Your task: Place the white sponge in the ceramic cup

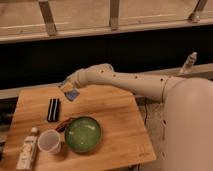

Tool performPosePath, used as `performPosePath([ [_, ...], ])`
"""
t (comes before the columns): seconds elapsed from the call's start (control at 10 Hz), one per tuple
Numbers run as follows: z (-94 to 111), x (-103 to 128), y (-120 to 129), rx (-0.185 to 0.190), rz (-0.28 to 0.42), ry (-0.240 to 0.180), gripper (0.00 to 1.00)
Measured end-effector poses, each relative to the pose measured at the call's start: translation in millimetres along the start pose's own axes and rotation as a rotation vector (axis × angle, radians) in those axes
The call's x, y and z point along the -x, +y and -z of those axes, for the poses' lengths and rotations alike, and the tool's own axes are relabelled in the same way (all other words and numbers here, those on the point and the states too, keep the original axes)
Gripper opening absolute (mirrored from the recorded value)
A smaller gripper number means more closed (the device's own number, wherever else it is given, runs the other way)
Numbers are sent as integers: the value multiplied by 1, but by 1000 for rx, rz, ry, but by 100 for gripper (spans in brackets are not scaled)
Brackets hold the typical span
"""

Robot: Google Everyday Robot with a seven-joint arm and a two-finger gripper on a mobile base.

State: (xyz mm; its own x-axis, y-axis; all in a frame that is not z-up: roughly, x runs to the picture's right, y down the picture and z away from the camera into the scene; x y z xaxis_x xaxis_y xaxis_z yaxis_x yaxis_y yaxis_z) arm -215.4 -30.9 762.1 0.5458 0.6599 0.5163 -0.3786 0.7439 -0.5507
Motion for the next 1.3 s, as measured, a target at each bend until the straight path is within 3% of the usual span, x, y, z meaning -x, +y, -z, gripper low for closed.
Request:
performPosePath([
  [0.4, 12, 2, 46, 37, -17, 42, 20],
  [0.7, 2, 11, 98, 181, 34, 106, 20],
  [0.8, 1, 11, 103, 201, 42, 115, 20],
  [1.3, -4, 10, 104, 221, 50, 118, 20],
])
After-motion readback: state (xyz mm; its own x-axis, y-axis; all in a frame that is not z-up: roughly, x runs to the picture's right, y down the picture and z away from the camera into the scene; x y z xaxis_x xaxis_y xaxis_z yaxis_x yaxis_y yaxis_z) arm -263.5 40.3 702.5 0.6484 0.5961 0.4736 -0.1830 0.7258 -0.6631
